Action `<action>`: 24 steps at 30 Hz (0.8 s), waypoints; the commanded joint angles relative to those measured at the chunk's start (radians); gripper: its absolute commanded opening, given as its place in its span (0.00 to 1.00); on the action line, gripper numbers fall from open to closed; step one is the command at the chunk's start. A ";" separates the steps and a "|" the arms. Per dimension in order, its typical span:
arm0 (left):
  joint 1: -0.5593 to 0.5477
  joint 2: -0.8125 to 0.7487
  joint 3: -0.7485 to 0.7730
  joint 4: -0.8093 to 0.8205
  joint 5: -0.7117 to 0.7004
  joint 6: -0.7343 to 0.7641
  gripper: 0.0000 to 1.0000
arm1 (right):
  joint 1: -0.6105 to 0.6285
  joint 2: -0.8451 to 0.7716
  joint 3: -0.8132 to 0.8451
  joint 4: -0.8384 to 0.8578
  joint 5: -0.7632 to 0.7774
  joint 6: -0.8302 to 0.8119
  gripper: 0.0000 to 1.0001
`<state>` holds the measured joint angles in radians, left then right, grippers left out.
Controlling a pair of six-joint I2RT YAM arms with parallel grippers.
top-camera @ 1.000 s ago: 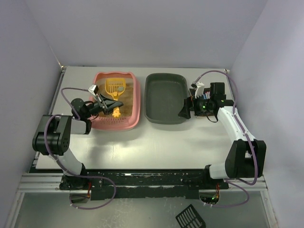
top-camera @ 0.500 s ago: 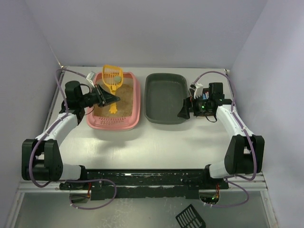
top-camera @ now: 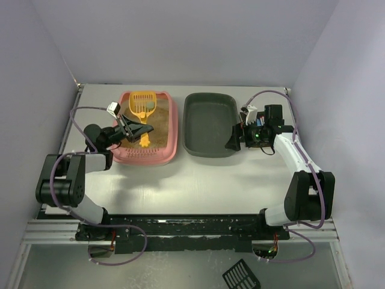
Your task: Clean the litter box
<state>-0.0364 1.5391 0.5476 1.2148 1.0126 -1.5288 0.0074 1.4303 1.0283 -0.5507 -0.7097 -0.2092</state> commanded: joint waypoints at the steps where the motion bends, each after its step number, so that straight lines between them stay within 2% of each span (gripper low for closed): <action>1: -0.034 0.048 -0.001 0.489 -0.022 -0.303 0.07 | -0.009 -0.014 0.027 0.000 -0.001 -0.003 1.00; 3: -0.046 0.038 0.012 0.446 -0.015 -0.281 0.07 | -0.008 -0.013 0.031 0.000 -0.003 -0.002 1.00; 6: -0.032 0.047 0.014 0.499 -0.015 -0.318 0.07 | -0.009 -0.012 0.037 -0.005 -0.005 -0.002 1.00; 9: -0.067 0.031 0.008 0.497 -0.021 -0.321 0.07 | -0.008 -0.015 0.033 -0.001 -0.003 -0.003 1.00; 13: -0.004 0.050 0.022 0.315 0.006 -0.184 0.07 | -0.009 -0.003 0.033 0.012 0.002 0.005 1.00; 15: -0.011 0.117 0.040 0.461 -0.008 -0.270 0.07 | -0.010 0.006 0.042 0.007 -0.010 0.006 1.00; 17: -0.085 0.137 0.046 0.507 -0.020 -0.310 0.07 | -0.009 0.011 0.052 -0.008 -0.013 0.001 1.00; 19: -0.134 0.090 0.015 0.400 -0.029 -0.212 0.07 | -0.009 0.008 0.051 -0.004 -0.006 -0.001 1.00; 21: -0.118 0.052 -0.001 0.186 -0.017 -0.048 0.07 | -0.009 0.005 0.046 0.004 -0.006 0.000 1.00; 22: -0.095 0.049 0.005 0.142 -0.006 -0.016 0.07 | -0.009 0.009 0.043 0.009 -0.006 0.003 1.00; 24: -0.074 0.078 0.020 0.251 0.012 -0.091 0.07 | -0.009 0.020 0.044 0.010 -0.006 0.004 1.00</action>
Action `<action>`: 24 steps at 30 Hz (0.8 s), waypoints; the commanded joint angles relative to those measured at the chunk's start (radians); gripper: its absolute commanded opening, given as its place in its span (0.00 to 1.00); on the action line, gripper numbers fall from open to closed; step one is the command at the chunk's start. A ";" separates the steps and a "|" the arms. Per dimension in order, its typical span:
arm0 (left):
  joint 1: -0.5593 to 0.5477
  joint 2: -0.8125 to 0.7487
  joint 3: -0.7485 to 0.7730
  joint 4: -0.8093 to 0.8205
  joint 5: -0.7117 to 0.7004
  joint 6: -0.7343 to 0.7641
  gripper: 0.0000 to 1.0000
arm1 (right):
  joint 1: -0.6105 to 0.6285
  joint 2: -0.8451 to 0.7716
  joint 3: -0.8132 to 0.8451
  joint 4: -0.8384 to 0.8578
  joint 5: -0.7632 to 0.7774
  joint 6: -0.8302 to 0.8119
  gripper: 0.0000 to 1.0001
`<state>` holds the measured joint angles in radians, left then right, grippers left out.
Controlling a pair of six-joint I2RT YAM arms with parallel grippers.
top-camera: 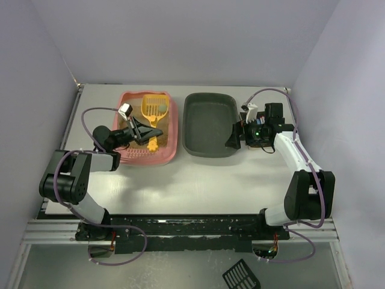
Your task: Clean the litter box
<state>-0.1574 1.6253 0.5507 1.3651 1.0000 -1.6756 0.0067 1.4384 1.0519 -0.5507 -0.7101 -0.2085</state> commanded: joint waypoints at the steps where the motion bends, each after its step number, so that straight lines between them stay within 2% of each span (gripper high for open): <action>1: 0.039 0.011 0.021 0.184 0.027 0.001 0.07 | -0.007 0.018 0.023 0.006 -0.005 0.003 1.00; 3: 0.039 0.045 0.011 0.268 0.033 -0.050 0.07 | -0.008 0.023 0.030 0.002 -0.004 0.003 1.00; 7: 0.092 0.088 -0.004 0.286 0.068 -0.057 0.07 | -0.007 0.036 0.041 0.002 -0.001 0.003 1.00; 9: 0.093 0.087 -0.003 0.240 0.067 -0.033 0.07 | -0.007 0.042 0.043 -0.004 0.003 0.002 1.00; 10: 0.092 0.077 -0.002 0.168 0.063 0.010 0.07 | -0.008 0.041 0.039 -0.001 0.006 0.002 1.00; 12: 0.087 0.027 0.013 -0.067 0.060 0.158 0.07 | -0.008 0.036 0.033 0.008 0.008 0.004 1.00; 14: 0.075 -0.056 0.073 -0.465 0.028 0.412 0.07 | -0.017 0.034 0.035 0.007 -0.003 0.009 1.00; 15: 0.063 -0.124 0.142 -0.767 -0.025 0.609 0.07 | -0.028 0.033 0.035 0.006 -0.016 0.012 1.00; 16: 0.045 -0.156 0.273 -1.177 -0.101 0.819 0.07 | -0.043 0.033 0.032 0.009 -0.028 0.020 1.00; 17: 0.022 -0.172 0.363 -1.387 -0.200 0.971 0.07 | -0.064 0.031 0.026 0.015 -0.044 0.030 1.00; 18: 0.002 -0.174 0.430 -1.501 -0.265 1.083 0.07 | -0.081 0.029 0.016 0.022 -0.056 0.042 1.00; 19: -0.006 -0.172 0.481 -1.562 -0.286 1.116 0.07 | -0.095 0.024 0.004 0.031 -0.062 0.052 1.00; 24: -0.022 -0.145 0.591 -1.619 -0.274 1.130 0.07 | -0.130 -0.040 -0.070 0.046 -0.045 0.045 1.00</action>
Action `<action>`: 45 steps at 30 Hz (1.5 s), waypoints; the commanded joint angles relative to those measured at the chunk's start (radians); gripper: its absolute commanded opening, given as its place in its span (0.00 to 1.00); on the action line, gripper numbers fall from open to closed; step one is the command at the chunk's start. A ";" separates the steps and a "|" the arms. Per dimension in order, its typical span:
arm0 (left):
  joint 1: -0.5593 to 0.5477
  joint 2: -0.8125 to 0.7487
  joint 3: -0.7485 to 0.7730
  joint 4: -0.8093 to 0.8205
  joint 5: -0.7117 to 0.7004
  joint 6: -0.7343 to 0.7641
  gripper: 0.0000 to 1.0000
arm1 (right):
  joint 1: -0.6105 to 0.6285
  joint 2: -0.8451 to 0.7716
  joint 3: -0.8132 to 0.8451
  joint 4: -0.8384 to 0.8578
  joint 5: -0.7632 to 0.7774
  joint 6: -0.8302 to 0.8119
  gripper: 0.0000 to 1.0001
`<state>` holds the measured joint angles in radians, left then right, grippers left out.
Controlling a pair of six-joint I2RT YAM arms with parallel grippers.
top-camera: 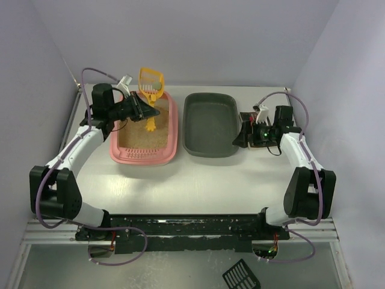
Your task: Clean the litter box
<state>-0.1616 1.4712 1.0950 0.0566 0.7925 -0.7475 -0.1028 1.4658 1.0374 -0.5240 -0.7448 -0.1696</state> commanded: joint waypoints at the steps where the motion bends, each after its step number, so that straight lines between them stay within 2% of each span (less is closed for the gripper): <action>1: -0.027 0.015 0.058 -0.316 -0.069 0.202 0.07 | -0.031 -0.089 -0.076 0.020 -0.009 -0.002 1.00; 6: -0.125 0.070 0.121 -0.368 -0.151 0.229 0.07 | -0.084 -0.151 -0.138 -0.071 -0.006 -0.067 0.99; 9: -0.193 0.120 0.166 -0.382 -0.195 0.219 0.07 | -0.133 -0.181 -0.155 -0.114 -0.020 -0.097 0.94; 13: -0.261 0.222 0.264 -0.410 -0.231 0.216 0.07 | -0.176 -0.238 -0.173 -0.089 -0.018 -0.087 0.94; 16: -0.313 0.291 0.382 -0.459 -0.297 0.243 0.07 | -0.231 -0.218 -0.171 -0.077 -0.091 -0.089 0.95; 20: -0.414 0.405 0.562 -0.598 -0.495 0.333 0.07 | -0.272 -0.152 -0.159 -0.075 -0.105 -0.107 0.94; 24: -0.562 0.537 0.719 -0.734 -0.791 0.406 0.07 | -0.276 -0.117 -0.146 -0.097 -0.127 -0.124 0.94; 29: -0.712 0.698 0.847 -0.841 -1.149 0.445 0.07 | -0.278 -0.153 -0.157 -0.069 -0.115 -0.101 0.95; 34: -0.777 0.792 0.898 -0.899 -1.341 0.444 0.07 | -0.278 -0.170 -0.155 -0.075 -0.126 -0.108 0.95; 39: -0.810 0.796 0.915 -0.919 -1.460 0.461 0.07 | -0.278 -0.163 -0.153 -0.081 -0.137 -0.121 0.95; 42: -0.837 0.793 0.927 -0.937 -1.587 0.493 0.07 | -0.278 -0.161 -0.153 -0.083 -0.137 -0.120 0.95; 45: -0.845 0.778 0.952 -0.978 -1.586 0.476 0.07 | -0.278 -0.167 -0.156 -0.078 -0.135 -0.117 0.95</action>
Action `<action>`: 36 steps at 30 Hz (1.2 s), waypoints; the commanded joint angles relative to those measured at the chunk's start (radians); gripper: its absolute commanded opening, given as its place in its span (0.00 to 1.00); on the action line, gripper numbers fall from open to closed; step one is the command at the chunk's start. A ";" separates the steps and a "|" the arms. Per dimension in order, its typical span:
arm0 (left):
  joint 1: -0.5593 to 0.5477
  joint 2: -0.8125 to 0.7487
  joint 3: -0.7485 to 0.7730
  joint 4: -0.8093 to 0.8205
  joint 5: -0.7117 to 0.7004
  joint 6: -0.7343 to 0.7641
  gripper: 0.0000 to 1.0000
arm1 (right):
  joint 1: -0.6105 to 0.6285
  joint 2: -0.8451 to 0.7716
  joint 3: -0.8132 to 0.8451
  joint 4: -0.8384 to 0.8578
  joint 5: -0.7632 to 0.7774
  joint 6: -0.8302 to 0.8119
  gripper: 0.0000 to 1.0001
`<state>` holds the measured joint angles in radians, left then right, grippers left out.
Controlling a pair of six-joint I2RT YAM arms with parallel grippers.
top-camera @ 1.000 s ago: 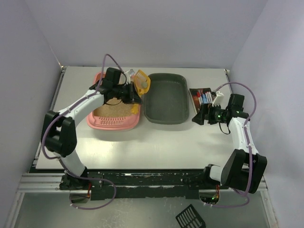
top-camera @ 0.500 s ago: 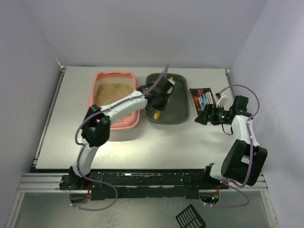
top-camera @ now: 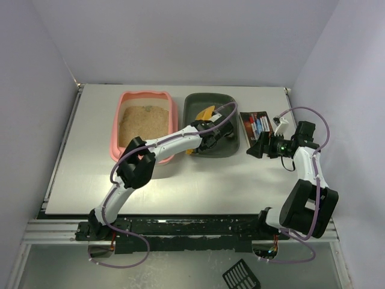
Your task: Clean the litter box
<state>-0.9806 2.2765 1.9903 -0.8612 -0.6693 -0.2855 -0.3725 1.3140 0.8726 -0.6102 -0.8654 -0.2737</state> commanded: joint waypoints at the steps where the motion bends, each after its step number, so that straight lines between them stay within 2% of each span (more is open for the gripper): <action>1: -0.026 -0.048 0.051 -0.057 -0.111 0.013 0.07 | -0.008 -0.016 0.010 0.007 -0.016 -0.013 0.96; 4: -0.009 -0.148 0.016 -0.026 -0.029 0.005 0.07 | -0.008 -0.017 0.012 -0.001 -0.020 -0.016 0.96; 5: 0.013 -0.189 0.012 -0.022 0.070 -0.009 0.07 | -0.008 -0.020 0.011 -0.001 -0.019 -0.015 0.96; 7: 0.114 -0.283 -0.002 -0.001 0.363 -0.076 0.07 | -0.008 -0.029 0.003 0.004 -0.012 -0.013 0.96; 10: 0.289 -0.494 -0.186 0.195 0.752 -0.220 0.07 | -0.006 -0.022 0.001 0.006 -0.016 -0.016 0.96; 13: 0.461 -0.663 -0.355 0.331 0.996 -0.376 0.07 | 0.002 0.003 0.010 -0.003 -0.022 -0.018 0.96; 15: 0.554 -0.700 -0.370 0.278 1.113 -0.410 0.07 | 0.008 0.011 0.011 0.013 -0.024 -0.006 0.96; 18: 0.625 -0.690 -0.328 0.073 1.094 -0.346 0.07 | 0.027 0.036 0.040 0.077 -0.045 0.032 1.00; 22: 0.696 -0.704 -0.423 0.042 1.134 -0.291 0.07 | 0.140 0.170 0.212 0.147 -0.021 0.082 1.00; 24: 0.707 -0.697 -0.449 0.029 1.104 -0.249 0.07 | 0.216 0.241 0.309 0.170 0.014 0.101 1.00; 28: 0.708 -0.638 -0.414 -0.108 0.882 -0.111 0.07 | 0.361 0.366 0.485 0.232 0.067 0.147 1.00; 32: 0.709 -0.590 -0.381 -0.179 0.624 -0.062 0.07 | 0.456 0.494 0.646 0.326 0.048 0.258 1.00; 36: 0.709 -0.549 -0.379 -0.171 0.586 -0.071 0.07 | 0.528 0.639 0.798 0.421 0.039 0.436 1.00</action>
<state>-0.2783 1.7073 1.5684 -0.9928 0.0582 -0.3985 0.1043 1.8420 1.5520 -0.3187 -0.8242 -0.0315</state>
